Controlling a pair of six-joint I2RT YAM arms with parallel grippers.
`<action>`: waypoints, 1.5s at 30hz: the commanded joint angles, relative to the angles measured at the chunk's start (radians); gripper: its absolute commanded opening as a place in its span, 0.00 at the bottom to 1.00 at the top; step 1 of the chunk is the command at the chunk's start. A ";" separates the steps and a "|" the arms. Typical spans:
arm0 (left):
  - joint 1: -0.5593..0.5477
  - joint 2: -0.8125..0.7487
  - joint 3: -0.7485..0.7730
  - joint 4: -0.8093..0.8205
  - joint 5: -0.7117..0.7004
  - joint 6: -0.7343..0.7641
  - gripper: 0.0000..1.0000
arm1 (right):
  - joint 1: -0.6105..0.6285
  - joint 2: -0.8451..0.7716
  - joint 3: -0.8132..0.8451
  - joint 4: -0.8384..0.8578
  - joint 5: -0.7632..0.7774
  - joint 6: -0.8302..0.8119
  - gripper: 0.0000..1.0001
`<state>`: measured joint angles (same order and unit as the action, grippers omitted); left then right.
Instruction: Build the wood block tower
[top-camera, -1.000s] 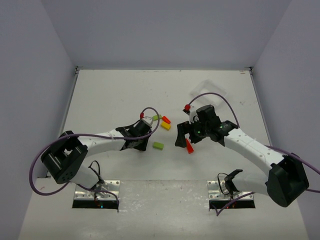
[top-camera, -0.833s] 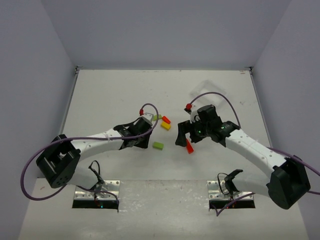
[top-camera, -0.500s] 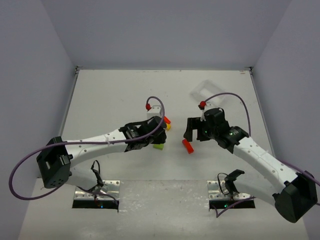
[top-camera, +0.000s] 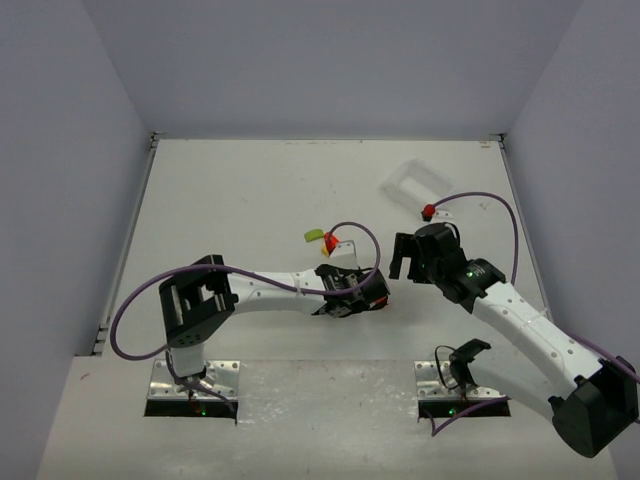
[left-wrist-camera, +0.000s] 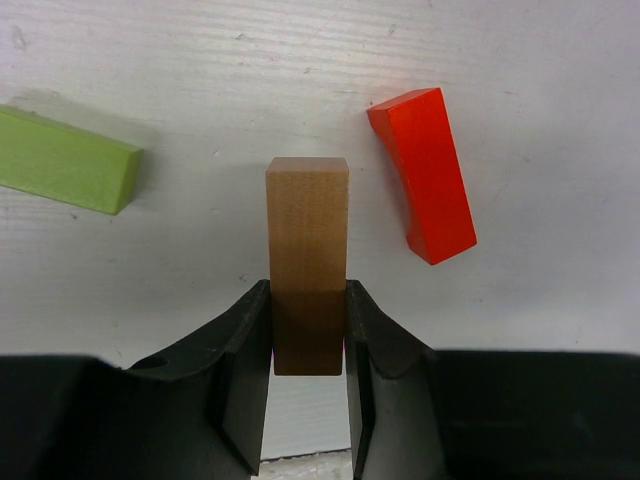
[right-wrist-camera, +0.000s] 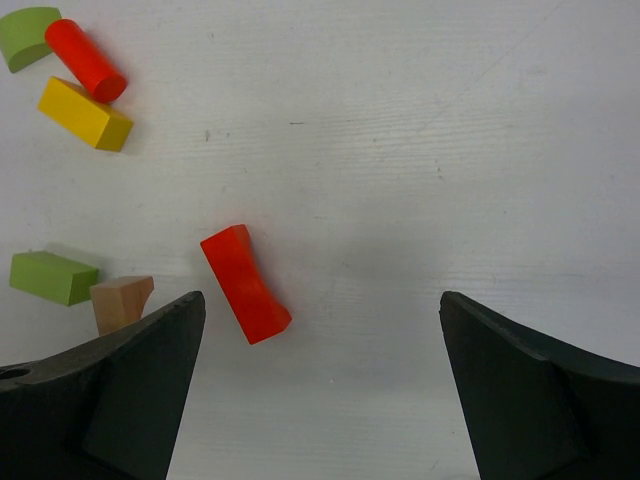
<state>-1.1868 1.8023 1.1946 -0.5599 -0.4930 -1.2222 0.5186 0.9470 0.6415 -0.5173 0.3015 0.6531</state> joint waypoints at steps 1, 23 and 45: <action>-0.014 0.029 0.067 -0.003 -0.042 -0.088 0.23 | -0.007 -0.011 0.000 0.010 0.041 0.014 0.99; -0.014 0.109 0.100 0.033 -0.023 -0.168 0.34 | -0.011 0.023 0.008 0.003 0.053 -0.012 0.99; -0.014 0.110 0.089 0.132 0.015 -0.114 0.39 | -0.014 0.066 0.022 -0.001 0.024 -0.031 0.99</action>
<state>-1.1927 1.9190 1.2625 -0.4837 -0.4862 -1.3531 0.5110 1.0088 0.6415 -0.5285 0.3136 0.6277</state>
